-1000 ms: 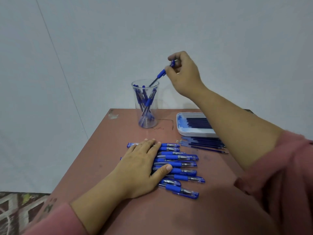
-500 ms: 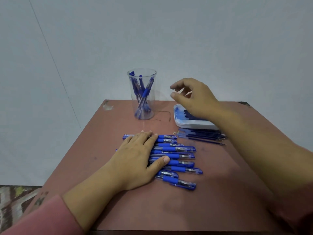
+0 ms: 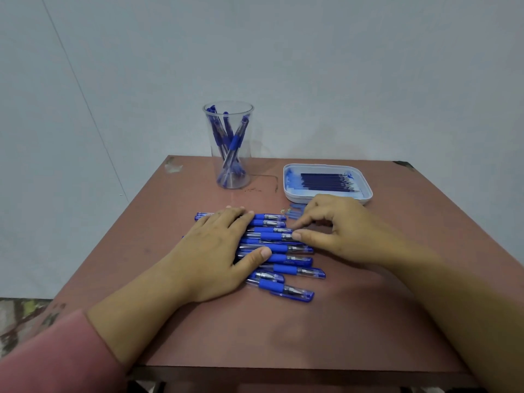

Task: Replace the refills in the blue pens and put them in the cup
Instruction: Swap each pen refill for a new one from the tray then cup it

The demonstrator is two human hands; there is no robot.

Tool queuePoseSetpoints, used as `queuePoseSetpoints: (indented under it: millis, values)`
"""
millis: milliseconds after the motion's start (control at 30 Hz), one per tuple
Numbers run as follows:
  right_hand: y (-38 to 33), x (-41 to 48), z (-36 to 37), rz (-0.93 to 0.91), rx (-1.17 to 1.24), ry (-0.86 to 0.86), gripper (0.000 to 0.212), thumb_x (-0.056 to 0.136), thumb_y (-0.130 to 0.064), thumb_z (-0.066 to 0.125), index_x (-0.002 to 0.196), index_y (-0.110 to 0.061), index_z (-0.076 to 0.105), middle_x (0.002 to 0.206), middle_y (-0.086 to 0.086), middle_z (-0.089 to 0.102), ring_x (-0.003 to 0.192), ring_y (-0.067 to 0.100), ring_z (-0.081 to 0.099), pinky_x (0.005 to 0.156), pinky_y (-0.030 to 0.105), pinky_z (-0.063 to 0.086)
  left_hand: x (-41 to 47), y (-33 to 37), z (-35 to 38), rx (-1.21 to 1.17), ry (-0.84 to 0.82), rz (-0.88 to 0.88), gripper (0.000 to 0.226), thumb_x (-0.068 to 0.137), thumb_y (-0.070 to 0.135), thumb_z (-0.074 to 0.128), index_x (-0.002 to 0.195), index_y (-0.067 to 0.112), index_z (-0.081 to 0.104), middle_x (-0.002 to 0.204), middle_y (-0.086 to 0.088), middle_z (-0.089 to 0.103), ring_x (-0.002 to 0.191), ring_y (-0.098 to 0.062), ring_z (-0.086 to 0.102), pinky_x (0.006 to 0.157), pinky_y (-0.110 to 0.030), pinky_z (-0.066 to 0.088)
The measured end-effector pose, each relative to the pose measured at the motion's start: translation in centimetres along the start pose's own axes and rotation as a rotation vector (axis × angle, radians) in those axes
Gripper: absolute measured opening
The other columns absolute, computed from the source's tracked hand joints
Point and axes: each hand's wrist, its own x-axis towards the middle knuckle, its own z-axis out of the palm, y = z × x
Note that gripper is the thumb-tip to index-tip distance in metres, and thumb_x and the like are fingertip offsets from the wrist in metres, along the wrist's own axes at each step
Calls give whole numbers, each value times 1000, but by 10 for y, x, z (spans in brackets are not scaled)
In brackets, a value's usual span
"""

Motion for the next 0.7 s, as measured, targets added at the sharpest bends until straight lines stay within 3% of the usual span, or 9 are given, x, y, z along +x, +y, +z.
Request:
queuePoseSetpoints:
  millis: [267, 467, 567, 700]
  values:
    - [-6, 6, -1, 40, -40, -62, 3, 83, -39, 69, 83, -37, 68, 89, -15, 58, 85, 2, 54, 70, 15, 40, 0, 1, 0, -6, -14, -15, 91, 81, 78, 7, 153, 24, 23, 156, 8, 26, 144, -10, 22, 119, -30, 17]
    - [-7, 12, -4, 27, -105, -122, 15, 83, -38, 70, 95, -30, 75, 89, -16, 57, 86, 2, 54, 72, 15, 40, -1, 4, -1, -6, -33, -46, 95, 78, 79, 4, 154, 24, 18, 160, 8, 19, 146, -9, 14, 120, -30, 11]
    - [-8, 12, -3, 18, -85, -99, 7, 84, -34, 70, 89, -30, 72, 91, -13, 60, 85, 4, 56, 72, 17, 43, -2, 5, -2, 8, -51, -61, 94, 77, 79, 2, 154, 27, 15, 159, 11, 17, 146, -7, 12, 121, -36, 8]
    - [-9, 8, -5, 53, 39, 7, 3, 86, -30, 69, 84, -33, 67, 75, -6, 64, 68, 6, 58, 62, 20, 47, -1, 5, -7, -7, -9, -59, 92, 78, 79, 4, 154, 28, 14, 158, 12, 19, 146, -6, 12, 120, -39, 2]
